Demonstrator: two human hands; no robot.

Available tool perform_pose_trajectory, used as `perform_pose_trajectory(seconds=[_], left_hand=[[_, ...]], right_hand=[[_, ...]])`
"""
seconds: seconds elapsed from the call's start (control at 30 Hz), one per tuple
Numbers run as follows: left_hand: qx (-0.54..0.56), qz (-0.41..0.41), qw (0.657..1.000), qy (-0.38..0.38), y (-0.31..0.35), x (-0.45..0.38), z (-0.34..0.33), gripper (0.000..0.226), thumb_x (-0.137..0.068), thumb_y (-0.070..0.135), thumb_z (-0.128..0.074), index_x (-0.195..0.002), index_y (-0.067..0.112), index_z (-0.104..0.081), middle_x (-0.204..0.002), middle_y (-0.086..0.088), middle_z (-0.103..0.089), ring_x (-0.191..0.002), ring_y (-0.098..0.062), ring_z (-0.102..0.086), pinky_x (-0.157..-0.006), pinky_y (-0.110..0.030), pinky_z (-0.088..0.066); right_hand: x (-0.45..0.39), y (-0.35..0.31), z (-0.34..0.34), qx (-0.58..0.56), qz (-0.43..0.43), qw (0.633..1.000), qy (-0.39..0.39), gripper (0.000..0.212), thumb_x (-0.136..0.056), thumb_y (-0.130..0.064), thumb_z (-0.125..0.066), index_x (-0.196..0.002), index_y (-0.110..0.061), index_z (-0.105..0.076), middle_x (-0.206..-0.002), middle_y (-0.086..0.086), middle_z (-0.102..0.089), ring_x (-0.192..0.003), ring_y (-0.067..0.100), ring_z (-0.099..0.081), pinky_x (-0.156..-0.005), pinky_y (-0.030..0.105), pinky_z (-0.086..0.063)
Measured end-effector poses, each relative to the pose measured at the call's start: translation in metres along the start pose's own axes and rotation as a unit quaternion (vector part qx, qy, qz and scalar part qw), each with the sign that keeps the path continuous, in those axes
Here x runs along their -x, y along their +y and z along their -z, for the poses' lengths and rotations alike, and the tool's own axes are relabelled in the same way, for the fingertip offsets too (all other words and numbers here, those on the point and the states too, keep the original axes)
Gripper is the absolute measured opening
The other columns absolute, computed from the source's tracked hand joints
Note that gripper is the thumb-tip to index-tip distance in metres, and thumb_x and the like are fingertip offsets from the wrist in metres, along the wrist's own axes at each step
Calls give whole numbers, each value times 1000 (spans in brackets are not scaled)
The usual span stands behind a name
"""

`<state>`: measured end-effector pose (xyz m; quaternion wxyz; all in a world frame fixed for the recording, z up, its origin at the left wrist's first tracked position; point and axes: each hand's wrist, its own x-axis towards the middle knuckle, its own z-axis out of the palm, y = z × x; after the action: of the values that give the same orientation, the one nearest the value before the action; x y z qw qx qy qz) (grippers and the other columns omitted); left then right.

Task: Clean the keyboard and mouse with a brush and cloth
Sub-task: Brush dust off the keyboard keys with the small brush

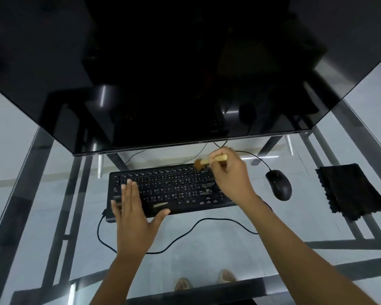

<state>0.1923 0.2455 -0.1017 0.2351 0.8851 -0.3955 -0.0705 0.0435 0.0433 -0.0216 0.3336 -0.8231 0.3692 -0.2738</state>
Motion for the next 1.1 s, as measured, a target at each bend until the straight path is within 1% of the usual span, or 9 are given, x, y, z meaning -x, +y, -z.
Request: perform_pose_trajectory(seconds=[0.07, 0.23, 0.37, 0.5, 0.63, 0.77, 0.9, 1.0, 1.1], left_hand=[[0, 21, 1000, 16, -15, 3, 6, 111, -73, 81, -40, -152, 9, -11, -161, -6, -10, -149, -15, 1, -119, -48, 2], [7, 58, 998, 27, -46, 12, 15, 112, -73, 80, -48, -152, 10, -9, -161, -7, -11, -149, -17, -1, -118, -51, 0], [38, 76, 996, 3, -62, 14, 16, 115, -70, 71, -62, -153, 15, -5, -161, -5, -10, -149, -15, 1, -119, -49, -1], [42, 72, 996, -5, -72, 18, 10, 113, -70, 74, -59, -152, 14, -9, -160, -7, -19, -149, -17, -7, -120, -45, -1], [48, 75, 996, 15, -77, 21, 7, 102, -77, 81, -43, -151, 17, -15, -157, -6, -28, -148, -19, -14, -121, -43, -3], [81, 79, 993, 21, -71, 24, 2, 101, -77, 82, -37, -152, 20, -13, -158, -3, -24, -149, -17, -7, -121, -40, -2], [78, 58, 995, 24, -61, 24, 0, 97, -80, 78, -42, -152, 22, -9, -159, 2, -20, -147, -7, -5, -121, -40, -2], [78, 41, 996, 15, -52, 24, -4, 97, -80, 78, -42, -152, 21, -13, -159, 3, -22, -148, -10, -11, -121, -39, 0], [70, 29, 997, 4, -47, 23, -5, 98, -80, 79, -42, -152, 20, -13, -159, 2, -22, -148, -10, -10, -121, -38, 1]], right_hand=[[5, -5, -12, -6, 1, 995, -97, 12, -92, -11, -58, -87, -21, -62, -82, -4, -67, -72, 14, -65, -69, 33, -57], [8, -11, -24, 21, 1, 1000, 4, 9, -94, -9, -55, -94, -14, -63, -97, 2, -63, -80, 11, -64, -73, 21, -52], [12, -16, -34, 37, -11, 993, -110, 9, -95, -12, -54, -91, -16, -60, -84, 3, -66, -65, 7, -64, -63, 17, -53], [8, -22, -38, 51, 6, 999, 6, 8, -94, -9, -53, -91, -13, -60, -92, -2, -60, -74, 5, -62, -68, 16, -47], [6, -34, -52, 53, 32, 992, -112, 10, -95, -9, -55, -92, -14, -64, -84, -7, -64, -72, 1, -62, -69, 18, -48], [-3, -38, -55, 24, 9, 999, -24, 15, -94, -6, -55, -95, -15, -67, -102, 0, -59, -83, 5, -59, -76, 13, -48], [4, -48, -59, -59, -48, 981, -180, 12, -97, -14, -54, -93, -14, -65, -84, 1, -70, -76, 13, -68, -73, 25, -57], [2, -43, -56, 28, -33, 996, -83, 13, -97, -13, -52, -95, -16, -64, -97, 1, -61, -74, 10, -63, -70, 19, -51], [-2, -44, -55, -67, -67, 995, -39, 13, -96, -10, -53, -95, -14, -65, -94, 5, -63, -76, 13, -65, -72, 22, -53]])
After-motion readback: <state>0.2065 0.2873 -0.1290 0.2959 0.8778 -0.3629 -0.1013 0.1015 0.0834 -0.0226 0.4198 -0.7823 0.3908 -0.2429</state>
